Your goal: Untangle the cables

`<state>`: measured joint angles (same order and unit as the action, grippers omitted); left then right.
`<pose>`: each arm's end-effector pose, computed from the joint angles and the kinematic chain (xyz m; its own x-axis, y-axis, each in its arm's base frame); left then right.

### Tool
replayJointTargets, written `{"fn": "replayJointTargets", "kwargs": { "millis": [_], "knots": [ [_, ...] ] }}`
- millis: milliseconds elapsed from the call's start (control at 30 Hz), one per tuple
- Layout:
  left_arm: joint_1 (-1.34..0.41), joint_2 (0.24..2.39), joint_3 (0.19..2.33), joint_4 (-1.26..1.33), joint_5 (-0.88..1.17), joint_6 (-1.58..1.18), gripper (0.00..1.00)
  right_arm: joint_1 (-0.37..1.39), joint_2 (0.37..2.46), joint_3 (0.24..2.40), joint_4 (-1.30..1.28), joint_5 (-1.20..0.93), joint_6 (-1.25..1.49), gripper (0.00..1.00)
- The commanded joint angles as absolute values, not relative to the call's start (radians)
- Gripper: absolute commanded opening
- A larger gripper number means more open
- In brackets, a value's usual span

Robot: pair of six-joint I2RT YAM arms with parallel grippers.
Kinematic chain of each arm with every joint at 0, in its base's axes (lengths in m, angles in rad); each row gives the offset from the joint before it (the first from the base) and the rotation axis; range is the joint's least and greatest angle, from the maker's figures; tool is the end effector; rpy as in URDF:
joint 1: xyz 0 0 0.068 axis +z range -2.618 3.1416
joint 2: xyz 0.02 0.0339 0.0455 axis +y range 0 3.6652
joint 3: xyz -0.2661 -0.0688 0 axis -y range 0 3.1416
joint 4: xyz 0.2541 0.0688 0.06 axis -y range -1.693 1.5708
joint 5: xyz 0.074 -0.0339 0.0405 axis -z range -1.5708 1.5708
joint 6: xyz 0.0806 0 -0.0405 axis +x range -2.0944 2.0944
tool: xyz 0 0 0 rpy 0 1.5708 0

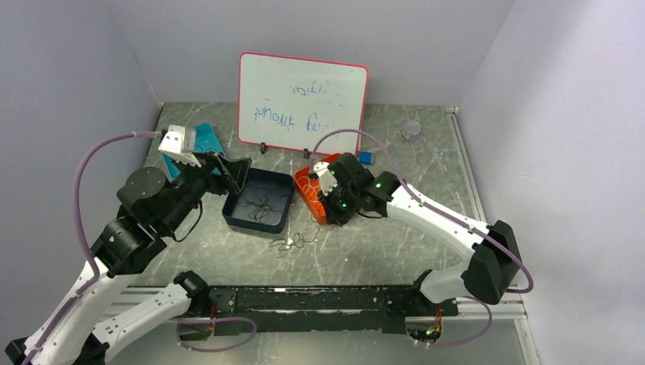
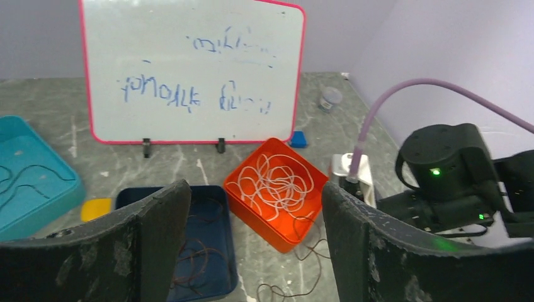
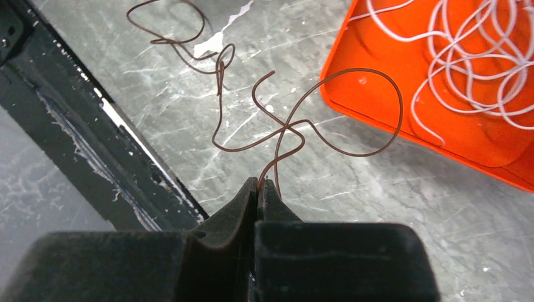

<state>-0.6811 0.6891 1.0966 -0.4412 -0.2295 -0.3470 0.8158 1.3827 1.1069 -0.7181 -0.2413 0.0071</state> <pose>0.1487 -0.0969 0.4334 -0.1731 -0.2860 -0.9425 0.4016 0.8533 -0.3327 0.2012 0.2420 0.2358 -0.5800 -0.6063 -0.5440 -0.7924 0.5748 0.2042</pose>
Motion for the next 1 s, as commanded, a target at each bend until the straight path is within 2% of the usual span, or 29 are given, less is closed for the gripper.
{"fn": "replayJointTargets", "kwargs": {
  "millis": [0,200,333,467,500,533,600,667,833,867,967],
  "knots": [
    [-0.676,0.688,1.096,-0.451,-0.344,-0.303,0.8,0.817,1.351,1.141,-0.701,-0.145,0.029,0.0],
    [-0.676,0.669,1.098,-0.46,-0.389,-0.306,0.8,0.816,1.274,1.239,-0.564,-0.238,0.085,0.0],
    [-0.675,0.653,1.094,-0.443,-0.345,-0.283,0.81,0.816,1.253,1.325,-0.435,-0.334,0.122,0.0],
    [-0.676,0.644,1.089,-0.428,-0.301,-0.268,0.7,0.817,1.263,1.408,-0.343,-0.347,0.136,0.0],
    [-0.675,0.645,1.091,-0.429,-0.292,-0.265,0.64,0.817,1.268,1.426,-0.326,-0.338,0.139,0.0],
    [-0.675,0.644,1.093,-0.429,-0.281,-0.261,0.54,0.817,1.275,1.439,-0.306,-0.326,0.143,0.0],
    [-0.676,0.645,1.095,-0.427,-0.265,-0.256,0.27,0.816,1.291,1.461,-0.259,-0.305,0.153,0.0],
    [-0.676,0.642,1.096,-0.425,-0.256,-0.251,0.08,0.818,1.317,1.481,-0.222,-0.299,0.16,0.0],
    [-0.676,0.632,1.1,-0.432,-0.254,-0.243,0.08,0.817,1.405,1.588,-0.165,-0.34,0.183,0.0],
    [-0.676,0.632,1.102,-0.438,-0.257,-0.243,0.15,0.817,1.422,1.61,-0.158,-0.349,0.184,0.0],
    [-0.676,0.628,1.104,-0.449,-0.265,-0.249,0.48,0.818,1.47,1.664,-0.138,-0.373,0.19,0.0]
  ]
}}
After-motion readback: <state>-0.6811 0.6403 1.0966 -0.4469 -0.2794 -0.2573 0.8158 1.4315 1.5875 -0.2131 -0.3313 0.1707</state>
